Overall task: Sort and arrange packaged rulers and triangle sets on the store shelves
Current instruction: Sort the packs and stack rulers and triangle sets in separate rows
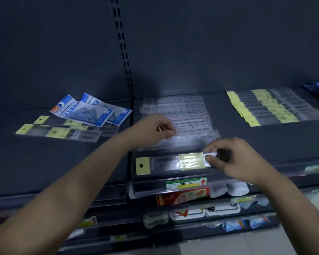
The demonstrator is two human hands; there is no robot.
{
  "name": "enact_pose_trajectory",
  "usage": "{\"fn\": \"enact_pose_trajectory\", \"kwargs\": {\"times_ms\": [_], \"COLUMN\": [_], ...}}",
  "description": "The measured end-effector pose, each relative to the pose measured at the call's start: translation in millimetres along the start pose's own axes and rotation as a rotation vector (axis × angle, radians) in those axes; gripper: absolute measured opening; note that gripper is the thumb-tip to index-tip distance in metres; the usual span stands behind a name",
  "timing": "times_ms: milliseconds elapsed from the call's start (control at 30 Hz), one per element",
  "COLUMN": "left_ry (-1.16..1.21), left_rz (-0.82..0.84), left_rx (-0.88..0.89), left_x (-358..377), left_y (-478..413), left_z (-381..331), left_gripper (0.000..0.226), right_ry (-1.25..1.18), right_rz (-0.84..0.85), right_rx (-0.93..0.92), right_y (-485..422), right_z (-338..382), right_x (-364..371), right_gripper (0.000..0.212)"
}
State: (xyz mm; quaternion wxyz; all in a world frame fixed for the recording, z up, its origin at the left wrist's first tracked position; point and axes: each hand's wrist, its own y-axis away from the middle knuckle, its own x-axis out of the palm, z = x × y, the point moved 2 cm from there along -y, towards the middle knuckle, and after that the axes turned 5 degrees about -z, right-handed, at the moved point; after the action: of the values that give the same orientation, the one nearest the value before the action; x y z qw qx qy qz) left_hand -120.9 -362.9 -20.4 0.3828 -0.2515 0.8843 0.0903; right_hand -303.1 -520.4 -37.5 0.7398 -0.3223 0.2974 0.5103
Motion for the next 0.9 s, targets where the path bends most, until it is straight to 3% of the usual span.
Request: {"fn": "enact_pose_trajectory", "kwargs": {"times_ms": [167,467,700,833,900], "left_ry": [0.108,-0.090,-0.051,-0.124,-0.190], "left_rz": [0.022,-0.096,-0.174,-0.064,-0.064], "left_rx": [0.032,0.070,0.064,0.041,0.032], "left_x": [20,34,71,120,142], "left_y": [-5,-17,-52,-81,-97], "left_z": [0,-8,-84,-136,-151], "left_gripper": [0.003,0.014,0.007,0.043,0.039], "right_ry": [-0.019,-0.002,-0.021,-0.036,-0.055], "right_rz": [0.017,0.048,0.048,0.005,-0.033], "right_rx": [-0.030,-0.040,-0.094,-0.122,-0.121], "right_y": [2,1,5,13,13], "right_z": [-3,-40,-107,-166,-192], "right_x": [8,-33,-89,-138,-160], "right_gripper": [0.008,0.004,0.005,0.006,0.007]}}
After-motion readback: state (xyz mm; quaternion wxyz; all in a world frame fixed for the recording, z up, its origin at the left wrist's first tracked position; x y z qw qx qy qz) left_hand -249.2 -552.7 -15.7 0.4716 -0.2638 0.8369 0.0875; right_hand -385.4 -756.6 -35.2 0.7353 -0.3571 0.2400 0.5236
